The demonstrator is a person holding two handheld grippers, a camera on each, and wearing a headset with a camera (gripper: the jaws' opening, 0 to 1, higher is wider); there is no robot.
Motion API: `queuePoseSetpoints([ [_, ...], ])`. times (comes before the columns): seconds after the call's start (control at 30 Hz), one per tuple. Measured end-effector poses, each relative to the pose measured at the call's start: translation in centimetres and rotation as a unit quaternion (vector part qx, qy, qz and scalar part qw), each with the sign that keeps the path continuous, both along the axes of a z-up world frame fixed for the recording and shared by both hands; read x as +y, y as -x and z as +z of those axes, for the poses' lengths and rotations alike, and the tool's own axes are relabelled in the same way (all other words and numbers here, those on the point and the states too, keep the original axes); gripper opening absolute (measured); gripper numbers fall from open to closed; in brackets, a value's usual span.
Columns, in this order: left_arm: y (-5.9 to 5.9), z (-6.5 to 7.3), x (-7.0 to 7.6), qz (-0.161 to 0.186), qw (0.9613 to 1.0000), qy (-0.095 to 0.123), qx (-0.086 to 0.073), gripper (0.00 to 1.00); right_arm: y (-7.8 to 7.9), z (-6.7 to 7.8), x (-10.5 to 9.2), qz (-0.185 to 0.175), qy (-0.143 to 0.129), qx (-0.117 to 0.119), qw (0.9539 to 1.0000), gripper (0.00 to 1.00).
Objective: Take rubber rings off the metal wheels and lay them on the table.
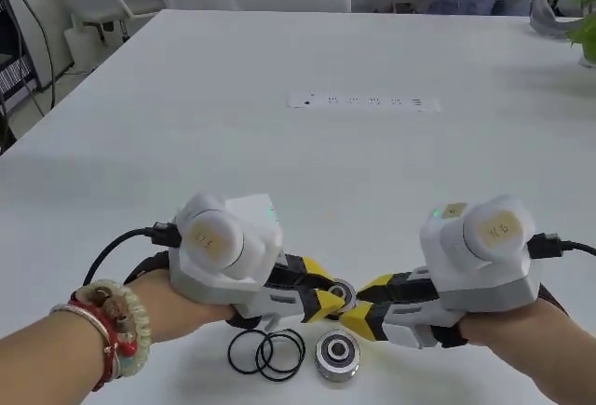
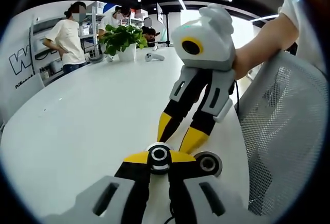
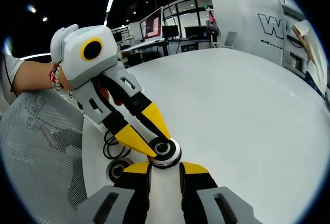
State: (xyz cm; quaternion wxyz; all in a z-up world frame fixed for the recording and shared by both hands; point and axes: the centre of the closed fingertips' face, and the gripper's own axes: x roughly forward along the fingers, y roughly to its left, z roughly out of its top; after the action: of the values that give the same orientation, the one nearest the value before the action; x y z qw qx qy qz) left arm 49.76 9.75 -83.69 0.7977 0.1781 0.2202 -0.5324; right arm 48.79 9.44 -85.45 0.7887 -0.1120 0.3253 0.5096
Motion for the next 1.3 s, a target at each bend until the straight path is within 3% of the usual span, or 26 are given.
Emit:
queuePoseSetpoints([
  [0.1, 0.0, 0.0, 0.0, 0.000, 1.0000, 0.000, 0.000, 0.07, -0.1, 0.5, 0.5, 0.000, -0.011, -0.007, 0.9999, 0.22],
  [0.33, 0.0, 0.0, 0.0, 0.000, 1.0000, 0.002, 0.000, 0.07, 0.1, 0.2, 0.1, 0.027, 0.017, -0.034, 0.9989, 0.18],
  [0.4, 0.0, 0.0, 0.0, 0.001, 1.0000, 0.002, 0.000, 0.07, 0.1, 0.1, -0.1, 0.040, 0.031, -0.048, 0.9976, 0.13],
  [0.57, -0.1, 0.0, 0.0, 0.005, 1.0000, 0.004, 0.000, 0.07, -0.3, -0.1, -0.5, 0.023, 0.035, -0.042, 0.9982, 0.00],
  [0.6, 0.0, 0.0, 0.0, 0.006, 1.0000, 0.005, 0.000, 0.07, -0.2, -0.2, -0.5, 0.017, 0.029, -0.028, 0.9991, 0.00],
  [0.73, 0.0, 0.0, 0.0, 0.007, 1.0000, 0.005, 0.000, 0.07, -0.2, -0.2, -0.5, 0.018, 0.031, -0.031, 0.9989, 0.00],
  [0.9, 0.0, 0.0, 0.0, 0.007, 1.0000, 0.005, 0.000, 0.07, -0.4, -0.3, -0.8, -0.018, 0.012, 0.013, 0.9997, 0.00],
  [1.03, 0.0, 0.0, 0.0, 0.007, 1.0000, 0.004, -0.001, 0.07, -0.5, -0.2, -1.1, -0.054, -0.013, 0.059, 0.9967, 0.00],
  [1.3, -0.1, 0.0, 0.0, 0.005, 1.0000, 0.004, -0.001, 0.07, -0.7, 0.2, -1.3, -0.069, -0.031, 0.079, 0.9939, 0.00],
])
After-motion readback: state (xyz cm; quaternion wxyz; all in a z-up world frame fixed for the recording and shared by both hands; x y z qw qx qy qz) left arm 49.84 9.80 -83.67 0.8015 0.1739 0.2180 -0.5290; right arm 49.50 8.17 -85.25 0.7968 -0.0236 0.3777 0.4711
